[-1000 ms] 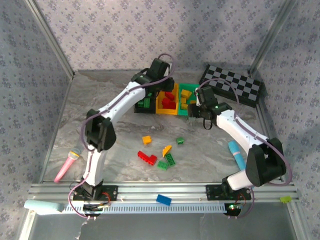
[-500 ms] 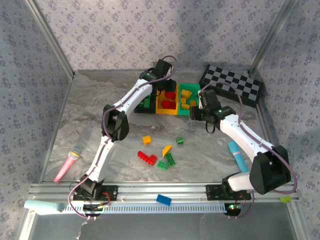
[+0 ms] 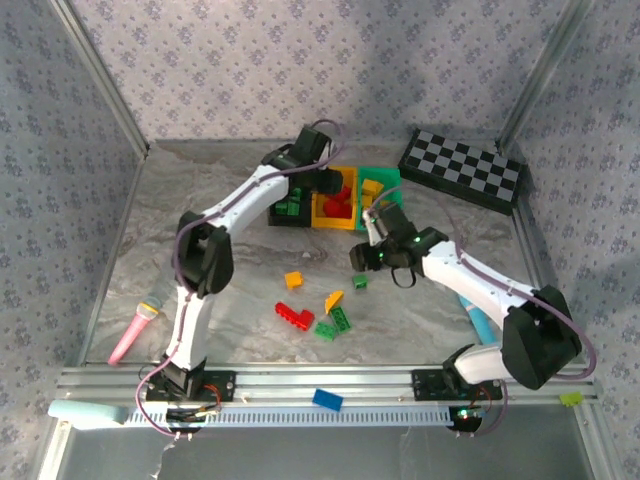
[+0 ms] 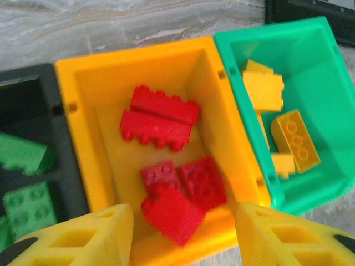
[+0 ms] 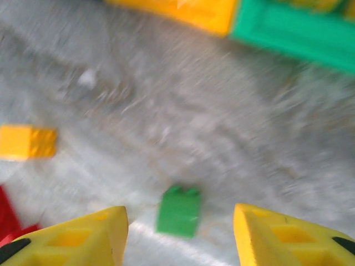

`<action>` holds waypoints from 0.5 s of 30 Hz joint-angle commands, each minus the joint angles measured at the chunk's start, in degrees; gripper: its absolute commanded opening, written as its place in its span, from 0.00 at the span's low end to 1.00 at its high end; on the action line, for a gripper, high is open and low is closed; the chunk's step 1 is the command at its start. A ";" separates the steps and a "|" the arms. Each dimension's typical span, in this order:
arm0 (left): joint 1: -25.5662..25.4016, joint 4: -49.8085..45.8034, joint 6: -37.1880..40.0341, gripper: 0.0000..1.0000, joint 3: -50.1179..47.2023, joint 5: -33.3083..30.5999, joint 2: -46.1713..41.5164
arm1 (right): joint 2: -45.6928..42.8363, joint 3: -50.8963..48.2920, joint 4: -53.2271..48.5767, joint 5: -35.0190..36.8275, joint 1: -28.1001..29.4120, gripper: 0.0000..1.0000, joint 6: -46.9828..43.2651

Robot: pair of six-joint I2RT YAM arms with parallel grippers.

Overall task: Sort the legos into containers by color
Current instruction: Pick up the lego from the bottom-center of the table.

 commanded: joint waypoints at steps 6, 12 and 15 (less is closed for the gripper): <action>0.18 12.18 -3.26 0.52 -24.52 -4.26 -19.90 | 6.82 -2.67 1.26 -2.74 11.82 0.55 12.62; 0.43 14.76 -5.14 0.53 -35.84 -6.23 -27.65 | 11.17 -1.14 0.01 1.36 15.66 0.55 15.45; 0.55 15.30 -5.80 0.53 -39.11 -7.05 -29.99 | 13.37 0.93 -0.17 1.33 16.72 0.55 16.24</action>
